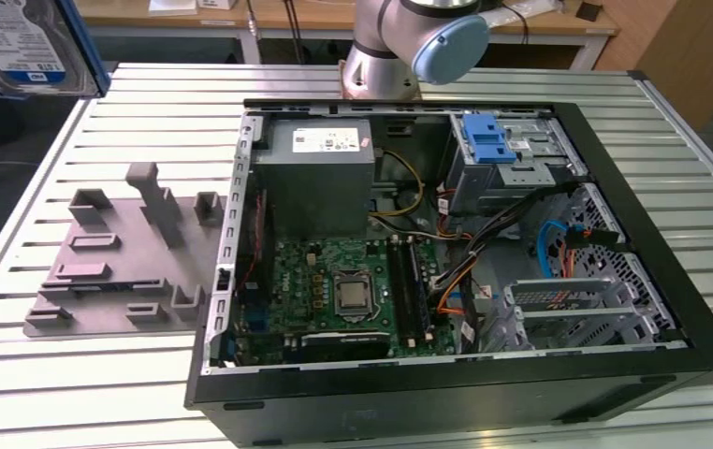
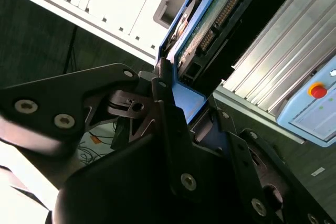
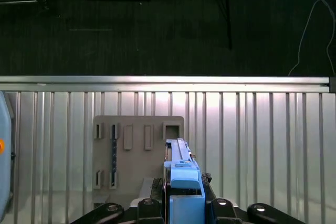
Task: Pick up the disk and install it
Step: 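Pick up the disk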
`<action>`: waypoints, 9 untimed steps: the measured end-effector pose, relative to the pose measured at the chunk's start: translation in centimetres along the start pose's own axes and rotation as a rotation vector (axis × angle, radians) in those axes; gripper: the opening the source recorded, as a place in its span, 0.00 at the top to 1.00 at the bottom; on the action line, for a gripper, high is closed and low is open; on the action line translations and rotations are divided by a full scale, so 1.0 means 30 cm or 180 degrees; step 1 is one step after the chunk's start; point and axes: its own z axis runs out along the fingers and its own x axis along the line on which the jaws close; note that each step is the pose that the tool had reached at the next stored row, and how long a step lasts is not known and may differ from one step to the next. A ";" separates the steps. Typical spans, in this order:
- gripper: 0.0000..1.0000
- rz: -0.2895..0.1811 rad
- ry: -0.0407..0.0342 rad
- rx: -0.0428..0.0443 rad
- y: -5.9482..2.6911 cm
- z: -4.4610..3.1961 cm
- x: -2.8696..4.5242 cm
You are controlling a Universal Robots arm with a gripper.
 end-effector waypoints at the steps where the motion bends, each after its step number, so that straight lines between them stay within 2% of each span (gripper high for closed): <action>1: 0.64 0.0000 0.0000 0.0000 0.000 0.000 0.005; 9: 0.64 0.0001 0.0000 0.0000 -0.003 -0.001 0.063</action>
